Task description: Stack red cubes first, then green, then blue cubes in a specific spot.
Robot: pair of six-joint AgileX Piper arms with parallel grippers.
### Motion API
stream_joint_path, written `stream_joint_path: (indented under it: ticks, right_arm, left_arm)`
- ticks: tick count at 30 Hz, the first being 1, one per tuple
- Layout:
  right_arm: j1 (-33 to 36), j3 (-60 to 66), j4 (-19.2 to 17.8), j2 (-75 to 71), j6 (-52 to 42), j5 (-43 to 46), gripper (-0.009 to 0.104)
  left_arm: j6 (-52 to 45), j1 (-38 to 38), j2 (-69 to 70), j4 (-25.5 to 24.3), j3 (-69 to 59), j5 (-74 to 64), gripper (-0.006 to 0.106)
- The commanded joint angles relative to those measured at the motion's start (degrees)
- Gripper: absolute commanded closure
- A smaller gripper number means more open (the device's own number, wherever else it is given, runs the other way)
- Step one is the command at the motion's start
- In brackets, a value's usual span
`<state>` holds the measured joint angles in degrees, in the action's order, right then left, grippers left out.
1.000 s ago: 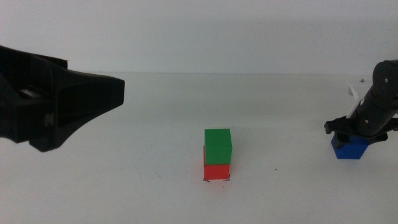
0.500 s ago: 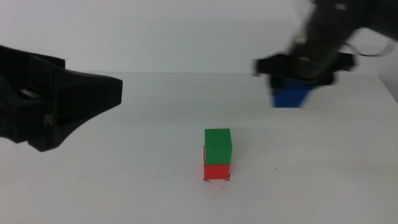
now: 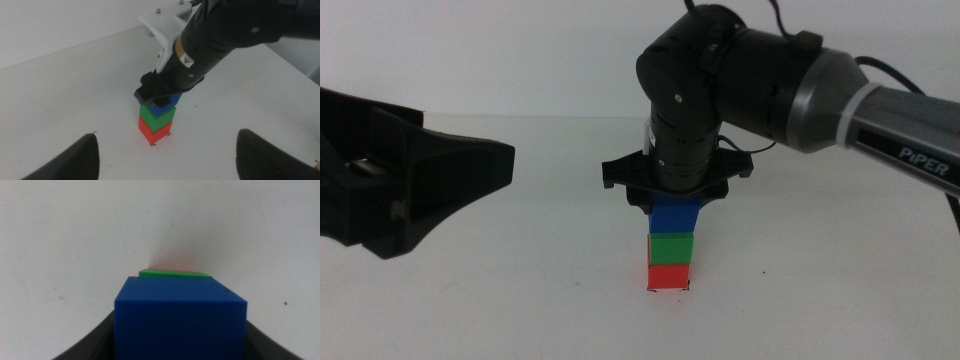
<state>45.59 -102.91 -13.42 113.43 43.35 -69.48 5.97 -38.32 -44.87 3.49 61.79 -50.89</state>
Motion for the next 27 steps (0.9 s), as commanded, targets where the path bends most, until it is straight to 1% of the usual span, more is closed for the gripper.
stream_joint_path:
  ticks: [1,4,7,9,12,13,14,16,17,18,20,22,27]
  right_arm:
    - [0.1,-0.6,-1.3,0.3,0.6,-0.5,0.094]
    - [0.1,-0.6,-1.4,1.1,0.6,-0.5,0.094]
    - [0.1,-0.6,-1.4,1.6,0.6,-0.5,0.092]
    - [0.1,-0.6,-1.5,1.8,0.6,-0.5,0.087]
    - [0.1,-0.6,-1.8,1.8,0.6,-0.5,0.073]
    - [0.1,-0.6,-1.9,1.8,0.6,-0.5,0.038]
    - [0.1,-0.6,-1.9,1.8,0.6,-0.5,0.028]
    - [0.1,-0.6,-1.7,1.7,-0.4,-0.5,0.013]
    - [0.1,-0.9,-1.4,1.2,-1.1,-0.5,0.006]
    - [0.0,-1.2,-0.9,0.7,-2.2,-0.5,0.002]
    - [-1.2,-2.1,1.6,-1.5,-4.1,-0.5,0.002]
    - [-3.2,-2.6,3.1,-4.7,-6.1,-0.5,0.002]
    - [-10.5,-2.2,2.6,-15.4,-13.8,-0.5,0.002]
  left_arm:
    - [0.1,0.1,0.3,0.0,0.0,1.0,0.007]
    - [0.1,0.1,0.3,0.0,0.0,1.5,0.007]
    - [0.1,0.1,0.3,0.0,0.0,2.5,0.007]
    - [0.1,0.1,0.3,0.0,0.0,2.7,0.007]
    - [0.1,0.1,0.3,0.0,0.0,2.7,0.007]
    - [0.1,0.1,0.3,0.0,0.0,2.7,0.007]
    - [0.1,0.1,0.3,0.0,0.0,2.7,0.007]
    - [0.1,0.1,0.3,0.0,0.0,2.7,0.007]
    - [0.1,0.1,0.3,0.0,0.0,2.7,0.007]
    - [0.1,0.1,0.3,0.0,0.0,2.7,0.007]
    - [0.1,0.1,0.3,0.0,0.0,2.7,0.007]
    - [0.1,0.1,0.3,0.0,0.0,2.7,0.007]
    - [0.1,0.1,0.3,0.0,0.0,2.7,0.007]
